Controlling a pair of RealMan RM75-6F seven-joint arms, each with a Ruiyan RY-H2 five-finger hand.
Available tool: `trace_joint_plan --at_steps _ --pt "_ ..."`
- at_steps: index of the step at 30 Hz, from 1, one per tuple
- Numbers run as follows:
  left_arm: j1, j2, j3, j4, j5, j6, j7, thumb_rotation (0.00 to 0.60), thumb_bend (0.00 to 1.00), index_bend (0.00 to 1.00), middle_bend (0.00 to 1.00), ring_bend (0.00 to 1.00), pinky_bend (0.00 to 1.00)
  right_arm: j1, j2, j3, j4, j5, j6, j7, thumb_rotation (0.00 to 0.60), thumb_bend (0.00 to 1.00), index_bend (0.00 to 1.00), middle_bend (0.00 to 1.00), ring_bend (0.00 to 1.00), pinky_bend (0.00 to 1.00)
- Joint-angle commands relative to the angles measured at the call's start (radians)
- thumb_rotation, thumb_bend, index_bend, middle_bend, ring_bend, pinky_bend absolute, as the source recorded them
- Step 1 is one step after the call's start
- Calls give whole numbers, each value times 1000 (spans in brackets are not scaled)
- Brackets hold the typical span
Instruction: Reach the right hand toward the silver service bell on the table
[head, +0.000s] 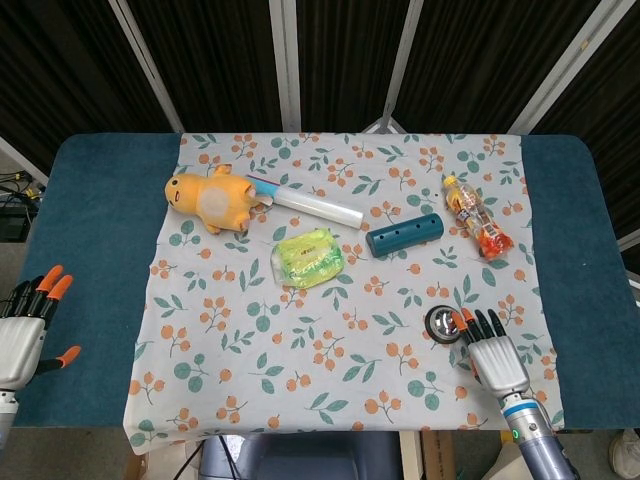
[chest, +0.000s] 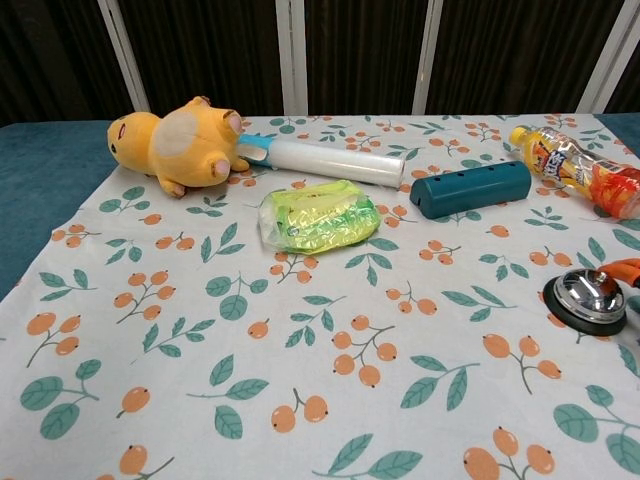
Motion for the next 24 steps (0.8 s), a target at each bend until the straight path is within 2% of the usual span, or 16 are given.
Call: trace_joint_plan --at_steps 1,9,11,15,17,19,24 --pt "0 0 0 0 0 0 1 600 11 0 0 0 0 -1 2 6 -8 -2 11 10 600 809 0 0 0 0" --pt "1 -1 -2 1 -1 3 0 600 11 0 0 0 0 -6 22 55 -44 -35 99 105 600 796 0 0 0 0" --pt "1 -1 -1 1 -1 3 -1 600 11 0 0 0 0 -12 39 72 -62 -43 131 139 600 721 0 0 0 0" --pt "2 0 -3 -3 1 7 -3 600 11 0 0 0 0 -31 94 93 -110 -47 184 190 600 468 0 0 0 0" --pt "2 1 -2 -3 3 9 -5 600 11 0 0 0 0 -56 144 104 -147 -47 227 246 600 386 0 0 0 0" --pt "3 2 -1 -3 5 10 -7 600 11 0 0 0 0 -69 172 103 -165 -56 246 279 600 349 0 0 0 0" --pt "5 3 2 -1 12 15 -3 600 11 0 0 0 0 -108 213 82 -151 -115 317 336 600 338 0 0 0 0"
